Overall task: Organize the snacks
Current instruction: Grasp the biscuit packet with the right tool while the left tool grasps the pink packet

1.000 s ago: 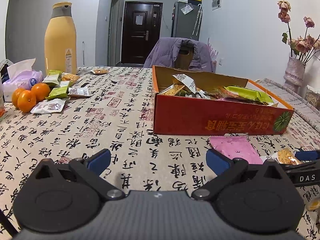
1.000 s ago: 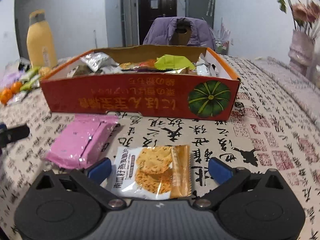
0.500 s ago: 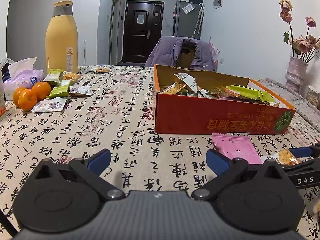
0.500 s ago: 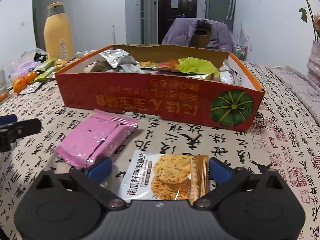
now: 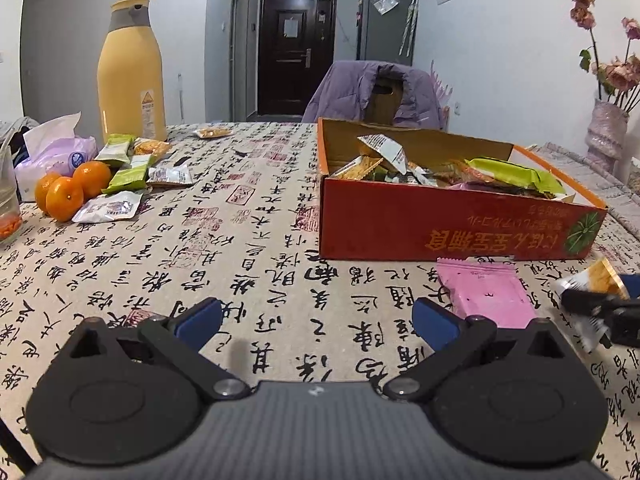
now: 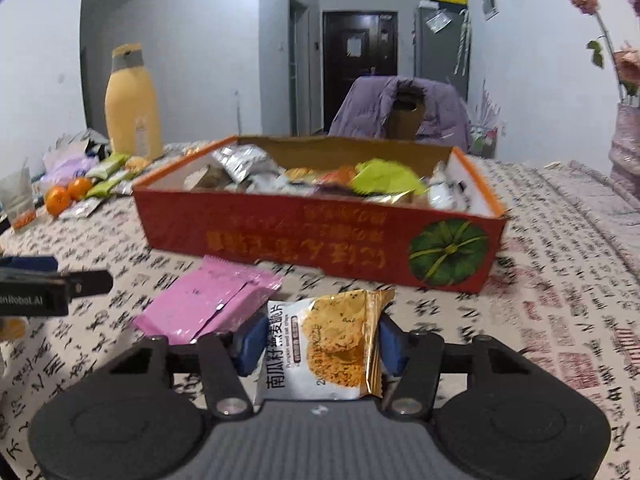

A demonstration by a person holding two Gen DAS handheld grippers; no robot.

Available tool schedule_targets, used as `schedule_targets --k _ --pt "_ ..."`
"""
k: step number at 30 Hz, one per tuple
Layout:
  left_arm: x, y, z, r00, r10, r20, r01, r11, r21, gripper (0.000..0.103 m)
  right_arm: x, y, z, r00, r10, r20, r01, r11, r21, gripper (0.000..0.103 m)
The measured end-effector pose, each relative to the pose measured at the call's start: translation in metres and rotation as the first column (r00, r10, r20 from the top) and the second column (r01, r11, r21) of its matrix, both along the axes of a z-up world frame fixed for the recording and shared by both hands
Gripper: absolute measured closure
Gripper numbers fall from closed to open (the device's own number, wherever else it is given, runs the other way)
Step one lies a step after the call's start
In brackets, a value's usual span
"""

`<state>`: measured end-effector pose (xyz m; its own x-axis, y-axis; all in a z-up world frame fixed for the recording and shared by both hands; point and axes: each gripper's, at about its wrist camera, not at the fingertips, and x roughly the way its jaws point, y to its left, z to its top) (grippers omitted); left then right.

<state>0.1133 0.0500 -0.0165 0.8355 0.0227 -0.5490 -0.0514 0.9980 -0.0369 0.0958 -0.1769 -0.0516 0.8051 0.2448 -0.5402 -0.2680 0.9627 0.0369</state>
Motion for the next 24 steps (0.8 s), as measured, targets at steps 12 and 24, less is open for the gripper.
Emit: schedule_targets --k 12,24 --pt "0.017 -0.058 0.016 0.999 -0.044 -0.011 0.044 0.999 -0.015 0.000 0.002 -0.042 0.003 0.999 -0.044 0.016 0.043 0.997 0.071 0.088" --pt "0.027 -0.087 0.010 0.995 -0.069 -0.074 0.069 0.998 -0.011 0.000 0.001 -0.064 0.005 0.997 -0.063 0.038 0.058 0.990 0.131 0.092"
